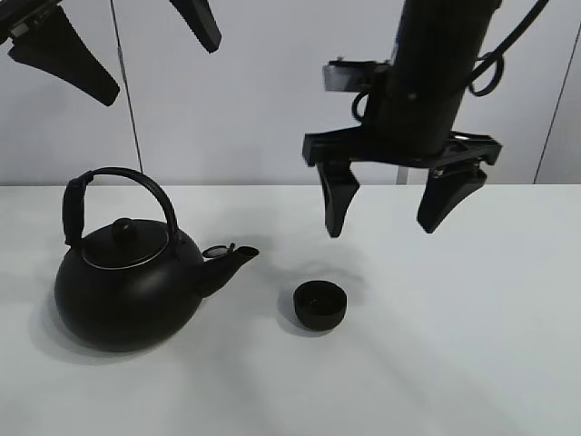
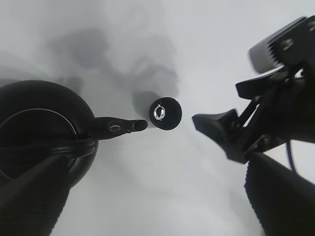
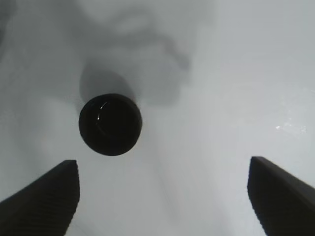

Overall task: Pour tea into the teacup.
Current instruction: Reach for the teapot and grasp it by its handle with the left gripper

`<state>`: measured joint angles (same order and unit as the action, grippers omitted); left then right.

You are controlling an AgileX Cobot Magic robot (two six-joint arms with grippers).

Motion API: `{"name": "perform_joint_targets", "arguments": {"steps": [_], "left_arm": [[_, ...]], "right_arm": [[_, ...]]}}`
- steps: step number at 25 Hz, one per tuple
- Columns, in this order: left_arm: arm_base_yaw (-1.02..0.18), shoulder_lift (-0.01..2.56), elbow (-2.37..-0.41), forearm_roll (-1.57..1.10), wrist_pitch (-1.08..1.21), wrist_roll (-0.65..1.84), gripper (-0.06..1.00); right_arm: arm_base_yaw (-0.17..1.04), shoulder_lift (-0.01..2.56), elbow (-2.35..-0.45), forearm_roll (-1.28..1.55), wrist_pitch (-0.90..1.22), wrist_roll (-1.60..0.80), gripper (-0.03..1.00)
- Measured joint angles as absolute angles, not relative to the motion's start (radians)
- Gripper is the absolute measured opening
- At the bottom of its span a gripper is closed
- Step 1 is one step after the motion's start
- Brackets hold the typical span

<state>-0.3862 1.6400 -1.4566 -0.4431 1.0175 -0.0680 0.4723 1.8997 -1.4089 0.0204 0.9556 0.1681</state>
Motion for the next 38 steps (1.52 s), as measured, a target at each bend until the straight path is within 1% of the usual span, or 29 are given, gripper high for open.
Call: {"name": "perform_joint_targets", "arguments": {"steps": [5,10,15,38], "left_arm": [[-0.386,1.640,-1.457,-0.443,1.017,-0.068,0.70],[-0.386,1.640,-1.457,-0.443,1.017,-0.068,0.70],[-0.386,1.640,-1.457,-0.443,1.017,-0.068,0.70],[-0.386,1.640,-1.457,-0.443,1.017,-0.068,0.70]], "right_arm": [[0.343,1.829,-1.409,0.126,0.974,0.209,0.64],[0.279,1.749,-1.409,0.156,0.977,0.215,0.64],[0.275,1.703,-1.409,0.157,0.969,0.232,0.64],[0.275,1.702,-1.409,0.150,0.967,0.235,0.64]]}}
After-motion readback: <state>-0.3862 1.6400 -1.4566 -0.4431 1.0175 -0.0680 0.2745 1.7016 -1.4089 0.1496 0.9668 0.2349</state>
